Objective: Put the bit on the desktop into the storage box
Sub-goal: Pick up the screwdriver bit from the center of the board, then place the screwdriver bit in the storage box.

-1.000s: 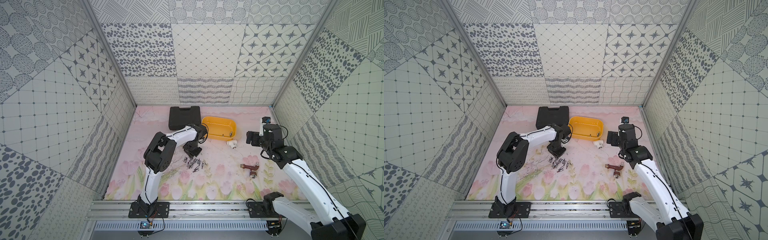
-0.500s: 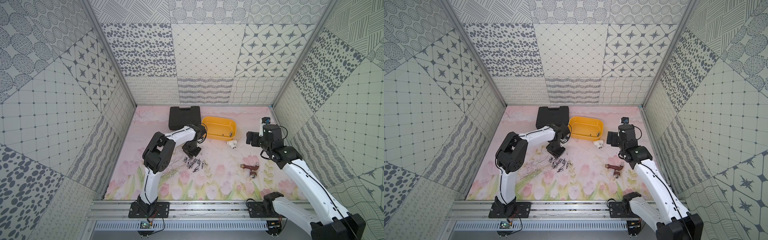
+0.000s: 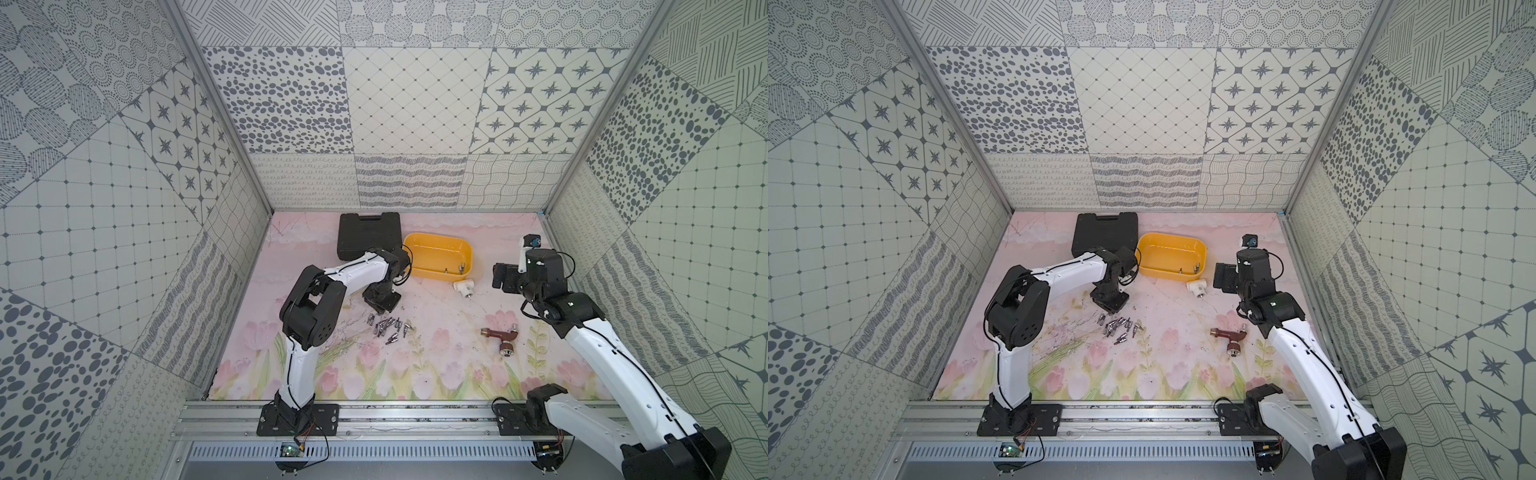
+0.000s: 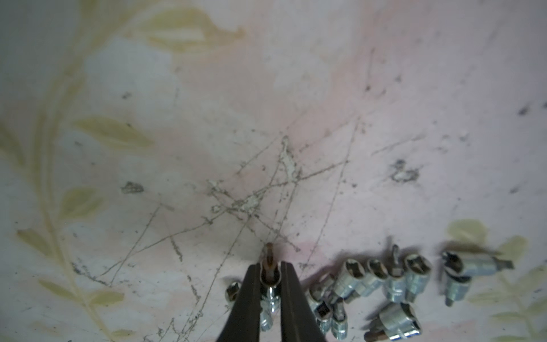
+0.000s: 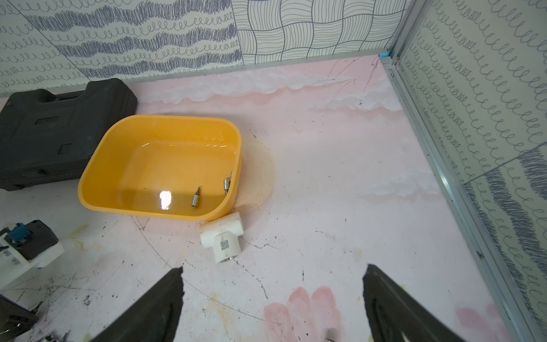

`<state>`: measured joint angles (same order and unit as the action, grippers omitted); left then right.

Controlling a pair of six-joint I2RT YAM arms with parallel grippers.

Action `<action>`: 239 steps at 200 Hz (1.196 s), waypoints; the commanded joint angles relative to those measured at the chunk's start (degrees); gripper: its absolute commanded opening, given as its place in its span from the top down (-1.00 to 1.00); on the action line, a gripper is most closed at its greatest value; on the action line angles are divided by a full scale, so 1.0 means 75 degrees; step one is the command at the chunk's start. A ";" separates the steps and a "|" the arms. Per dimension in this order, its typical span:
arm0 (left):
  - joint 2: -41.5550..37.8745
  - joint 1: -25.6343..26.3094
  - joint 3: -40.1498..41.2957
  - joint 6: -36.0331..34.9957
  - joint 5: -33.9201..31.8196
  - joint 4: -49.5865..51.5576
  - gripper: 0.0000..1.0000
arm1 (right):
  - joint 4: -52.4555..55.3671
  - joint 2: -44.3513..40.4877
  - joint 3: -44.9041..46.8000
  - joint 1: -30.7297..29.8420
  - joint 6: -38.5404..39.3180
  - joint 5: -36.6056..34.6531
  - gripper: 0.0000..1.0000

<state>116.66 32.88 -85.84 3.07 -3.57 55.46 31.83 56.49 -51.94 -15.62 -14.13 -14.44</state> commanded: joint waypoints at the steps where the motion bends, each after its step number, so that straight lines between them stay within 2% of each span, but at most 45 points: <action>1: -0.0516 -0.0067 0.0030 0.0275 0.0004 -0.0190 0.86 | -0.0317 -0.0146 0.0084 0.0043 -0.0033 -0.0032 -0.93; 47: -0.1309 -0.0066 -0.0182 0.0530 0.0288 -0.0284 0.88 | -0.0319 -0.0158 0.0079 0.0043 -0.0081 -0.0020 -0.93; 82: -0.1447 -0.0065 -0.0972 0.0898 0.0476 -0.0114 0.85 | -0.0319 -0.0154 0.0043 0.0043 -0.0096 -0.0020 -0.93; 160: -0.0073 -0.0060 -0.3434 0.1689 0.0242 0.0386 0.86 | -0.0319 -0.0327 0.0118 0.0043 -0.0216 -0.0160 -0.93; 239: 0.1336 -0.0015 -0.5043 0.2284 0.0055 0.0105 0.90 | -0.0319 -0.0410 0.0269 0.0045 -0.0367 -0.0161 -0.93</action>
<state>122.93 32.88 -119.09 16.25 -2.13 56.05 31.53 54.70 -50.74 -15.59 -15.84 -14.92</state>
